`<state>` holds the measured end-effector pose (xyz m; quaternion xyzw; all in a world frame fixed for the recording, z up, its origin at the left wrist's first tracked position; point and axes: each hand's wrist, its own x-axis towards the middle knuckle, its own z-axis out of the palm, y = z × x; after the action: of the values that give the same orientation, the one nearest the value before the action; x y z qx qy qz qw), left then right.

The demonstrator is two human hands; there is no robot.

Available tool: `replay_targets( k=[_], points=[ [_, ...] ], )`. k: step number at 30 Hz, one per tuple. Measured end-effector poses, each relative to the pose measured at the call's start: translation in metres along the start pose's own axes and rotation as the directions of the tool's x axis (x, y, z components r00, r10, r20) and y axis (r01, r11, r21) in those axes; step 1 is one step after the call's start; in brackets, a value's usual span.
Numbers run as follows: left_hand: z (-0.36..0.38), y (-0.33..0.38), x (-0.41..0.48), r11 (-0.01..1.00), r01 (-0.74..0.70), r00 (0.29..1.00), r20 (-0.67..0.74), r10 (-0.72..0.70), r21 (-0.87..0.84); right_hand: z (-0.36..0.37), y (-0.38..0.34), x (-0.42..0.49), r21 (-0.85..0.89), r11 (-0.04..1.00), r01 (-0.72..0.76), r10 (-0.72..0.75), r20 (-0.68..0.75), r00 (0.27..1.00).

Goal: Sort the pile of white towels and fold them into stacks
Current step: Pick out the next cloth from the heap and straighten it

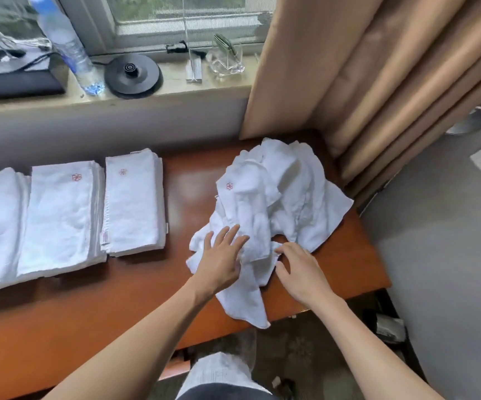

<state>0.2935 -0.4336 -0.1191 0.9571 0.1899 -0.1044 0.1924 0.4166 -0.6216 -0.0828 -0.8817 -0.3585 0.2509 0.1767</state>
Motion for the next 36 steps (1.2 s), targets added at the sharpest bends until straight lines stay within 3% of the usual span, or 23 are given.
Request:
replay_targets(
  k=[2, 7, 14, 19, 27, 31, 36],
  points=[
    [0.003, -0.002, 0.024, 1.000, -0.010, 0.999, 0.050, 0.011, -0.009, -0.008, 0.006, 0.023, -0.010, 1.000, -0.007, 0.008, 0.042, 0.999],
    [0.001, -0.004, 0.055, 1.000, 0.014, 1.000, 0.024, -0.014, -0.008, -0.014, 0.009, 0.069, -0.076, 0.995, 0.063, -0.047, 0.192, 0.980],
    [-0.005, 0.011, 0.070, 0.985, 0.015, 0.988, -0.150, -0.042, -0.174, -0.021, 0.017, 0.088, 0.071, 0.997, 0.027, -0.048, 0.311, 0.949],
    [-0.034, 0.053, 0.095, 0.957, -0.050, 0.954, -0.298, -0.039, -0.285, -0.044, 0.027, 0.110, 0.040, 0.997, 0.061, -0.066, 0.136, 0.989],
    [-0.068, 0.133, 0.125, 0.939, -0.063, 0.835, -0.533, -0.137, -0.339, -0.096, 0.079, 0.132, 0.122, 0.982, 0.143, -0.145, 0.014, 0.989],
    [-0.081, 0.182, 0.125, 0.929, 0.018, 0.722, -0.638, -0.269, -0.371, -0.137, 0.113, 0.133, 0.150, 0.961, 0.232, -0.242, 0.056, 0.969],
    [-0.102, 0.251, 0.149, 0.933, 0.068, 0.543, -0.771, -0.332, -0.354, -0.201, 0.167, 0.140, 0.171, 0.929, 0.327, -0.340, 0.050, 0.939]
  ],
)
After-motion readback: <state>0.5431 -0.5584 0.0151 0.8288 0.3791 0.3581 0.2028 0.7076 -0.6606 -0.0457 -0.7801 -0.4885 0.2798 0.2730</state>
